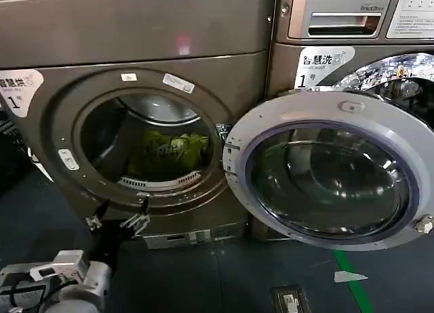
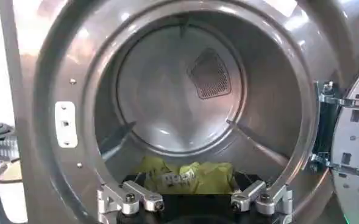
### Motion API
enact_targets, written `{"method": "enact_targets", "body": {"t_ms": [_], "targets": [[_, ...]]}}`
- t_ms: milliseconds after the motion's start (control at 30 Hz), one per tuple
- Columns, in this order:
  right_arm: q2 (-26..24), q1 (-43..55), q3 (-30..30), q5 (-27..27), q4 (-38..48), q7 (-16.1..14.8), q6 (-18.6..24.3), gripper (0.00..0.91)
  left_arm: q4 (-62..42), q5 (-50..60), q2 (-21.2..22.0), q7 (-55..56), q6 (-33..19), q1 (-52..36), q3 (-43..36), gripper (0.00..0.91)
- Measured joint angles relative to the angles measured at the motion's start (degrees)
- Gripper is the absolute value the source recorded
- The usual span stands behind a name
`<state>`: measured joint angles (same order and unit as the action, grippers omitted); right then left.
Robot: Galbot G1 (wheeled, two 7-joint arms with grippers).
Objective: Grasp the clothes from the dryer.
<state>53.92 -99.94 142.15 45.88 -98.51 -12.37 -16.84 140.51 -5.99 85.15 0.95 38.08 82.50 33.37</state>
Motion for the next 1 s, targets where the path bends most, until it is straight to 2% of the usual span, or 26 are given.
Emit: {"method": "enact_targets", "body": {"t_ms": [633,1000], "targets": [[0.5,-0.5,-0.3,-0.8,-1.7,0.5,-1.1,0.907,-1.8,-1.1,-0.7,-0.2,-0.7,-1.7,1.7,0.907],[1.4,-0.7,-0.9,-1.9,-3.7,0.6,-1.5,0.907,-7.5,-1.5,-1.4,-0.4,-2.4,-8.5,1.6,0.907]]}}
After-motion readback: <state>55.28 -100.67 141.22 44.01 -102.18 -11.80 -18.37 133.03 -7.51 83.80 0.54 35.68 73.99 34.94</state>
